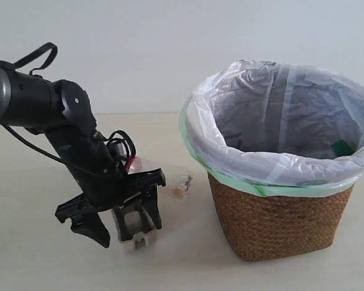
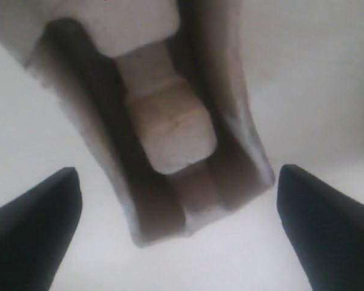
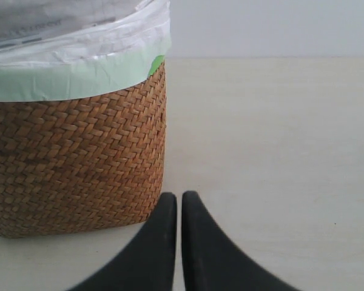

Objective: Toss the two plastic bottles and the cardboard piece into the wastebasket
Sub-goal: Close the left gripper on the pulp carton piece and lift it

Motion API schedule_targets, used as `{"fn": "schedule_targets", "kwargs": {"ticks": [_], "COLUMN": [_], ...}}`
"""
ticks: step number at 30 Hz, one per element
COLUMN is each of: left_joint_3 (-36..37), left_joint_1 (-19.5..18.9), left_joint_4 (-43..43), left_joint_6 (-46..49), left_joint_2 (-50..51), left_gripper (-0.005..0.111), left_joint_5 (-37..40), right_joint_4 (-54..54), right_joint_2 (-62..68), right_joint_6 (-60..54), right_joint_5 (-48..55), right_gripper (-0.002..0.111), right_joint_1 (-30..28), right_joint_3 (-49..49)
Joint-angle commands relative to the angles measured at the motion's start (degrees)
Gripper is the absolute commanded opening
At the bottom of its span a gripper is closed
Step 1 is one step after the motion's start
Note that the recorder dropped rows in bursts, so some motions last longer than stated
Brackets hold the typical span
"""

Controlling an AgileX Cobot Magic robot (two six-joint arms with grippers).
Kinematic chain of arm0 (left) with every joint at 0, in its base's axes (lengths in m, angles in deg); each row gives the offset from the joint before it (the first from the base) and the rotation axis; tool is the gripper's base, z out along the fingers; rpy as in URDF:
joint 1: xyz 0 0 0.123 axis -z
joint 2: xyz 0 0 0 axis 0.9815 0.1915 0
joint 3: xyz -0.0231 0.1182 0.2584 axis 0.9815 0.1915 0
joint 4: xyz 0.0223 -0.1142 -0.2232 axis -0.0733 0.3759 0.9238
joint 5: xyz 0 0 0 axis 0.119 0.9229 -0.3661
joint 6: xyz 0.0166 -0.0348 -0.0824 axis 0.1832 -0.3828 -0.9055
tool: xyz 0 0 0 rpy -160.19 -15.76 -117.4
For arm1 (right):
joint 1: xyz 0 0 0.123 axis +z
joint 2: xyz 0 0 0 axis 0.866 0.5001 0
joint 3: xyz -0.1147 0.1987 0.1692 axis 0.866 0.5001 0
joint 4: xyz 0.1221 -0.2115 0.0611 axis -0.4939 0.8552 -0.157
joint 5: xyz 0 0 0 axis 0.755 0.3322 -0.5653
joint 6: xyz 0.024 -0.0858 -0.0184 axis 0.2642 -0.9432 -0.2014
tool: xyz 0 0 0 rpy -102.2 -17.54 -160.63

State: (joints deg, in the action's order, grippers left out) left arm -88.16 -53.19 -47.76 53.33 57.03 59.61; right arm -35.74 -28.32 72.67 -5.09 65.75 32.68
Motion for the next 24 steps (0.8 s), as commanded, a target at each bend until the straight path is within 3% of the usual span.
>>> {"fn": "schedule_targets", "kwargs": {"ticks": [1,11,20,24], "left_joint_3": [0.00,0.00,-3.27,-3.90], "left_joint_1": [0.02,0.02,-0.01,-0.01], "left_joint_4": [-0.52,-3.75,-9.58,-9.58], "left_joint_6": [-0.63,-0.39,6.27,6.27], "left_joint_2": [2.12,3.03,3.03,3.03], "left_gripper": [0.081,0.081,0.081,0.081], "left_joint_5": [0.16,0.77,3.40,0.45], "right_joint_4": [0.09,0.09,0.09,0.09], "right_joint_2": [-0.30,-0.30,-0.30,-0.30], "right_joint_6": [0.00,0.00,0.00,0.00], "right_joint_5": [-0.44,-0.44,-0.44,-0.44], "right_gripper": [0.000,0.000,0.000,0.000], "right_joint_1": [0.09,0.09,0.09,0.09], "right_joint_3": [-0.02,-0.02,-0.02,-0.02]}}
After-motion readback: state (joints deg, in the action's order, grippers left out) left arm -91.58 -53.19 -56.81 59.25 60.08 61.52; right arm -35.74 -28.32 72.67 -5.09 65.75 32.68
